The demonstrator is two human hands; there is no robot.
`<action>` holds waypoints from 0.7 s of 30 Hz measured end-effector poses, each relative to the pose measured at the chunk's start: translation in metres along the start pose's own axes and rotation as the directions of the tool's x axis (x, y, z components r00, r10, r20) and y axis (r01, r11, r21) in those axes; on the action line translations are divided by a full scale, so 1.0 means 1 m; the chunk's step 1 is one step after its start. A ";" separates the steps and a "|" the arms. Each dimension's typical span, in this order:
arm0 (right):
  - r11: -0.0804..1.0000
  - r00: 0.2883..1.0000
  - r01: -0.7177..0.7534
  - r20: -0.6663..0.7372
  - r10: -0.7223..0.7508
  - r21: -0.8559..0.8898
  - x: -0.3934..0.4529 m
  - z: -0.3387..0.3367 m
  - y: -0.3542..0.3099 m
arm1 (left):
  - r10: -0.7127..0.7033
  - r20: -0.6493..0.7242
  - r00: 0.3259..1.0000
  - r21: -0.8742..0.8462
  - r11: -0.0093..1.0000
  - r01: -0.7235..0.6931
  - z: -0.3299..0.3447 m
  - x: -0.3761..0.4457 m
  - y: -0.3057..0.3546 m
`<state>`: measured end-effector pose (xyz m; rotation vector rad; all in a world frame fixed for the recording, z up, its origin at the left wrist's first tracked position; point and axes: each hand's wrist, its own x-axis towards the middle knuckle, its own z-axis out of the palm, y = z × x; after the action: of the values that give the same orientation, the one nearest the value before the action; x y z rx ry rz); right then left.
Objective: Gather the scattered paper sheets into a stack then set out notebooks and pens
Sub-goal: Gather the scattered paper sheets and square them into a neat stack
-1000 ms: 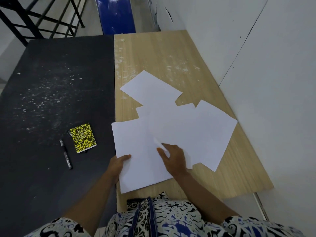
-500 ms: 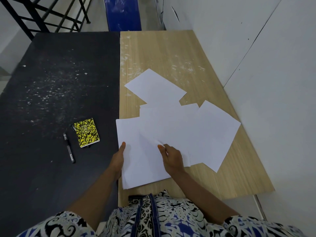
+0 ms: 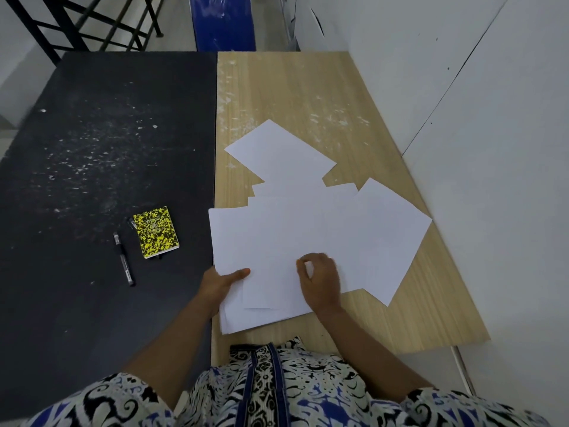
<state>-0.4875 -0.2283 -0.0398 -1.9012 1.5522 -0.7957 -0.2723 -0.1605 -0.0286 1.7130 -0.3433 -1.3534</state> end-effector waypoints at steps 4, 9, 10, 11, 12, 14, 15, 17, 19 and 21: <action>0.860 0.945 -0.301 -0.006 0.328 -0.411 0.014 -0.021 0.025 | -0.009 0.020 1.000 -0.021 1.000 0.009 -0.002 0.001 -0.001; 0.795 0.899 -0.365 0.039 0.437 -0.484 0.009 -0.030 0.054 | -0.045 0.053 0.998 -0.022 0.999 0.047 -0.004 0.000 0.000; 0.791 0.901 -0.370 0.020 0.434 -0.488 0.008 -0.030 0.055 | -0.033 0.039 0.999 -0.014 0.999 0.034 -0.003 -0.001 0.000; 0.787 0.905 -0.374 -0.009 0.425 -0.490 0.008 -0.031 0.055 | -0.018 0.024 1.000 -0.012 1.000 0.018 -0.003 0.000 0.000; 0.786 0.909 -0.380 -0.042 0.414 -0.488 0.007 -0.032 0.056 | -0.001 0.016 1.000 -0.009 1.000 0.001 -0.001 0.000 -0.002; 0.788 0.916 -0.383 -0.087 0.392 -0.482 0.008 -0.034 0.056 | 0.037 0.005 0.999 -0.024 0.999 -0.037 0.003 -0.001 -0.002; 0.788 0.918 -0.380 -0.096 0.384 -0.484 0.008 -0.034 0.057 | 0.048 -0.021 0.999 -0.035 0.998 -0.049 0.007 -0.002 -0.001; 0.791 0.923 -0.375 -0.112 0.369 -0.483 0.009 -0.033 0.059 | 0.057 -0.104 0.993 -0.043 0.997 -0.062 0.012 -0.005 0.002; 0.802 0.928 -0.367 -0.128 0.350 -0.471 0.010 -0.032 0.062 | 0.062 -0.130 0.990 -0.049 0.996 -0.069 0.015 -0.006 0.003; 0.817 0.935 -0.353 -0.142 0.325 -0.457 0.010 -0.031 0.065 | 0.069 -0.110 0.992 -0.017 0.997 -0.071 0.015 -0.004 0.001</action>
<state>-0.5515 -0.2516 -0.0652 -1.8374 2.2040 -0.3246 -0.2867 -0.1648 -0.0251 1.7339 -0.3226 -1.2038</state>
